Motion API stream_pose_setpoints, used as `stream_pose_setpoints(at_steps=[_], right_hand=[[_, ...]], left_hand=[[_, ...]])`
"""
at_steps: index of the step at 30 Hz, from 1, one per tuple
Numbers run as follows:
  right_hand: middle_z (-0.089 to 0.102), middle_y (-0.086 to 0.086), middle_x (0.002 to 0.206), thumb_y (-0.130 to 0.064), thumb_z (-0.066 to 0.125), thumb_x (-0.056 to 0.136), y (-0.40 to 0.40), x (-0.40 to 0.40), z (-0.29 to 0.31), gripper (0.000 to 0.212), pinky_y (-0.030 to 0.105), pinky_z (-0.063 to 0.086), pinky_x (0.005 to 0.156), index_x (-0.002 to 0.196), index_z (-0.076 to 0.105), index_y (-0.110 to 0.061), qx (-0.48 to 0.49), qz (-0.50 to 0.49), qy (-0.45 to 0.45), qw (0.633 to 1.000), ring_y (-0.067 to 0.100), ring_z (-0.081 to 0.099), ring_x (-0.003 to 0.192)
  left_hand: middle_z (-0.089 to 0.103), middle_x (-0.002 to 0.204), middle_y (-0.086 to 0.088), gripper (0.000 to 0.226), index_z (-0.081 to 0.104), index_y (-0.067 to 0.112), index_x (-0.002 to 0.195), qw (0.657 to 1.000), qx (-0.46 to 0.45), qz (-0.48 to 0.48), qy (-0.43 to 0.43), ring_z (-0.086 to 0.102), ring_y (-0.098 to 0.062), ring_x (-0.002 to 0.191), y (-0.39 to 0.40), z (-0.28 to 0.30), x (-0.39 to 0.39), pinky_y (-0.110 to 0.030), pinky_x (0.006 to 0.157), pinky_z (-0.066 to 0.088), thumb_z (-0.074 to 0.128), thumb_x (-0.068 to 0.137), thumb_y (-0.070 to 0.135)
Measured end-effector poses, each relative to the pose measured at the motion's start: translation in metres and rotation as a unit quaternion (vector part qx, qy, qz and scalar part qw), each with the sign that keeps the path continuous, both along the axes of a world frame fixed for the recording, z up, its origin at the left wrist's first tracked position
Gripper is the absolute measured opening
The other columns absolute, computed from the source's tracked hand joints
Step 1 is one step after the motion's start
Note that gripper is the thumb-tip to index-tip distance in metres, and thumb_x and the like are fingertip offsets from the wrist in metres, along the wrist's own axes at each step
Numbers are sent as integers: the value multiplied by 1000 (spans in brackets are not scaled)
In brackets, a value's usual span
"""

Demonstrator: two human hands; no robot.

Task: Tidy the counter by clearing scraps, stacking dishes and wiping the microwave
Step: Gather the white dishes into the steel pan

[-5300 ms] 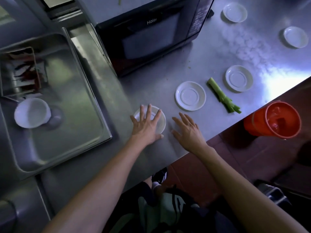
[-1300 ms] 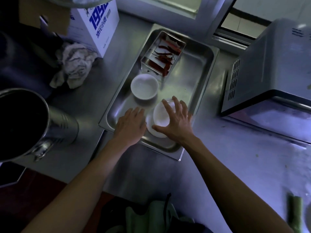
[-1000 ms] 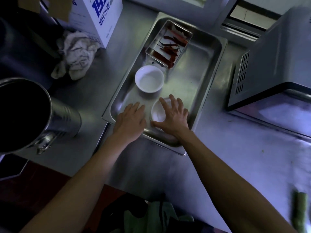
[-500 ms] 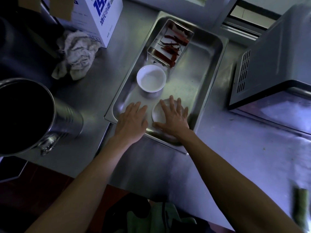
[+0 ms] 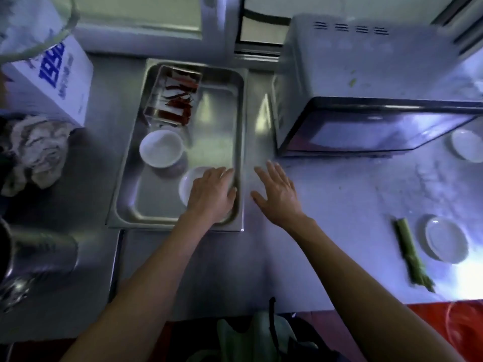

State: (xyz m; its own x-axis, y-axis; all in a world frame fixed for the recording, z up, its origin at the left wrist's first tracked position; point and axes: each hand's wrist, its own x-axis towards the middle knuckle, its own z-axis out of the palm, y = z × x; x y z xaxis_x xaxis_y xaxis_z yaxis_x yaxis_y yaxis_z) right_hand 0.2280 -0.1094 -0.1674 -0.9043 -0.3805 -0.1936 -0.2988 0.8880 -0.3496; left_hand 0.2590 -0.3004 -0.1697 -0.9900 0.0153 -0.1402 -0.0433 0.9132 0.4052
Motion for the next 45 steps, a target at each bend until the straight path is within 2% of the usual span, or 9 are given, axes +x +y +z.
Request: stream_pose_setpoints(at_steps=[4,11,16,22,25,30,33,39,45], right_hand=[[28,3,162,-44,53,97,88,21,7,59,47,32,111,150,35,-26,15,-98,-44,994,26,29,146],[35,4,158,-47,51,98,242,90,15,59,50,37,109,151,34,-27,13,-229,-57,972,30,38,140],[40,2,153,-46,54,97,326,145,25,56,49,40,105,147,40,-25,5,-282,-62,957,30,41,136],[50,-1,136,-43,55,94,418,202,40,49,46,45,94,140,47,-28,-16,-339,-33,940,29,48,127],[45,1,148,-44,56,94,449,224,43,55,47,43,102,145,44,-26,-23,-373,-24,927,28,43,134],[47,2,147,-41,56,94,486,249,46,53,47,40,106,144,47,-25,-45,-411,-18,910,27,39,138],[48,-3,144,-40,54,95,503,261,45,51,47,43,103,143,48,-24,-45,-423,-1,905,24,40,137],[52,-6,134,-40,52,95,530,275,38,51,46,47,94,143,47,-24,-42,-425,-4,904,24,46,129],[55,-7,128,-40,53,94,552,261,23,48,44,48,88,139,50,-25,-38,-416,-9,909,24,48,127]], left_hand=[[56,138,-3,49,52,18,140,996,0,-87,7,47,-27,129,78,6,-18,-46,100,45,57,92,31],[56,141,-1,52,51,22,141,971,-40,-234,-34,52,-26,126,231,11,2,-41,99,46,56,92,36],[54,144,-1,49,51,27,141,955,-69,-285,-39,53,-26,126,314,21,35,-37,100,45,53,94,42],[53,144,-4,50,49,27,142,938,-81,-335,-15,51,-26,128,411,45,67,-36,102,43,50,96,45],[50,145,-2,50,48,29,142,930,-94,-356,-14,48,-25,130,455,53,80,-38,102,41,49,95,46],[54,142,3,49,48,31,141,918,-88,-387,-11,52,-25,126,515,62,100,-39,97,43,52,94,45],[55,139,1,50,48,30,141,907,-98,-409,-6,53,-26,124,537,62,104,-40,95,45,52,93,43],[41,151,2,55,40,25,147,891,-107,-442,-18,40,-22,136,569,49,100,-44,108,38,49,96,41],[33,155,0,60,31,25,151,885,-128,-448,-29,30,-26,140,595,36,82,-47,109,35,46,96,42]])
